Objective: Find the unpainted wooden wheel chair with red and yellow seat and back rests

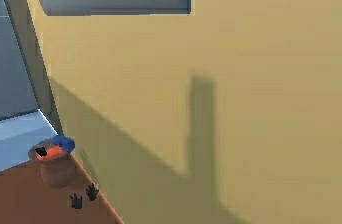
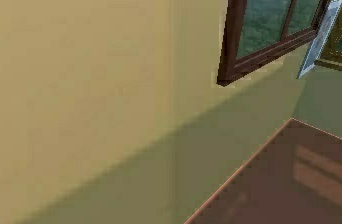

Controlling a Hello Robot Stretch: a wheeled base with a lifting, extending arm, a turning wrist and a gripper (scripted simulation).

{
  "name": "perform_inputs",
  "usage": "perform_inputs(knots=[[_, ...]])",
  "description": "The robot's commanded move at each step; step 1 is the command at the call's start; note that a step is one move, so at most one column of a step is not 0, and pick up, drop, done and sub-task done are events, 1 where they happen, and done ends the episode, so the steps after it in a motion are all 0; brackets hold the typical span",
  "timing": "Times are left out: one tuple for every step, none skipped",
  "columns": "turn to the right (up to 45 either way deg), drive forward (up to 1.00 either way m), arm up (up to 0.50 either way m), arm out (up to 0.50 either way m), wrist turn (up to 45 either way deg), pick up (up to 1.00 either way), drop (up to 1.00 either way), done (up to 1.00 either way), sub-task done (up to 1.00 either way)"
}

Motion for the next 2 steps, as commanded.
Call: perform_inputs(knots=[[-12.0,0.00,0.00,0.00,0.0,0.00,0.00,0.00,0.00],[0.0,0.30,0.00,0.00,0.0,0.00,0.00,0.00,0.00]])
